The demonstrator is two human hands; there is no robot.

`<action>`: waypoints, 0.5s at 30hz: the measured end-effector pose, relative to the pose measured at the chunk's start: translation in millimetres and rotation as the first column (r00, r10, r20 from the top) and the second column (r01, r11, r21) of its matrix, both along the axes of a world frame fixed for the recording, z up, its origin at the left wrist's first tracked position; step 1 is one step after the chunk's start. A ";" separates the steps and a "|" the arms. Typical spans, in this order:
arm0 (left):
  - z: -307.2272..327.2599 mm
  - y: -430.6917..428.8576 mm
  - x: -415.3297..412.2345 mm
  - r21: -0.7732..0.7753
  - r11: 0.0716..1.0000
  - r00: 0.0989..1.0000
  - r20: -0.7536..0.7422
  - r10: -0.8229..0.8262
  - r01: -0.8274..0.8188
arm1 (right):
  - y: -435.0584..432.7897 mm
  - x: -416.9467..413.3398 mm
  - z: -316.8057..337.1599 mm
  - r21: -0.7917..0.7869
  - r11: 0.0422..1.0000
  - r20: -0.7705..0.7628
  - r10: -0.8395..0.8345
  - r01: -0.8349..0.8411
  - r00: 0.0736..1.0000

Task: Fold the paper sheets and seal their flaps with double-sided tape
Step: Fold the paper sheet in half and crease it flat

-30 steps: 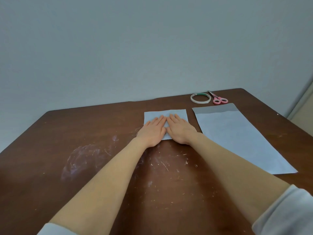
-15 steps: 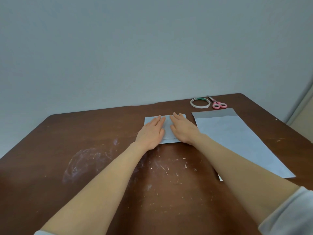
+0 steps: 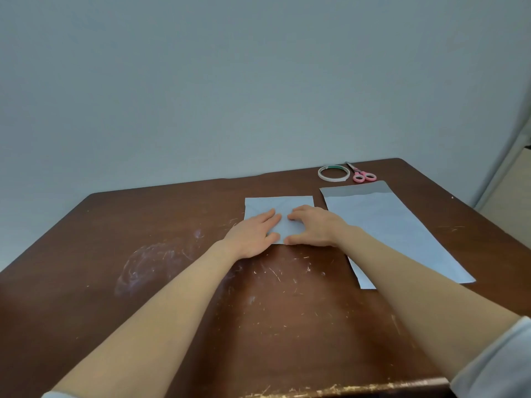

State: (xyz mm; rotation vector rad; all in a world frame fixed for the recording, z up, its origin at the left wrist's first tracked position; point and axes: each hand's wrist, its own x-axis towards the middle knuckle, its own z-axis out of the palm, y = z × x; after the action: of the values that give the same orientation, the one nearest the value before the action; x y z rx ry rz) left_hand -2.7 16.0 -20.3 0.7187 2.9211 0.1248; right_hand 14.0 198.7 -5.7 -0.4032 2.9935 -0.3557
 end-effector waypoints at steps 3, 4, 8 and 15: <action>2.8 -1.0 9.3 -0.048 0.998 1.000 -0.006 -0.028 0.027 | 4.3 8.1 4.9 0.024 1.000 0.029 0.014 -0.014 0.999; 4.9 -1.2 11.5 -0.061 0.997 0.999 -0.001 -0.036 0.036 | 5.3 9.8 6.3 0.035 0.999 0.034 0.015 -0.016 0.999; 11.1 -1.9 18.8 -0.043 0.997 0.997 -0.028 -0.071 0.070 | 5.6 15.6 10.2 0.106 0.994 -0.002 0.017 -0.017 1.000; 11.2 -1.7 26.8 -0.044 0.987 0.944 -0.286 -0.163 0.157 | 6.0 20.3 8.4 0.099 0.995 -0.032 0.014 -0.011 0.999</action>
State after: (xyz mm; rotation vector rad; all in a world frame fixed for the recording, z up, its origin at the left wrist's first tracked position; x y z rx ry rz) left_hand 24.1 14.3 -9.0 1.0500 3.1116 -0.0312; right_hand 34.3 204.7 2.7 -0.4222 3.0228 -0.2013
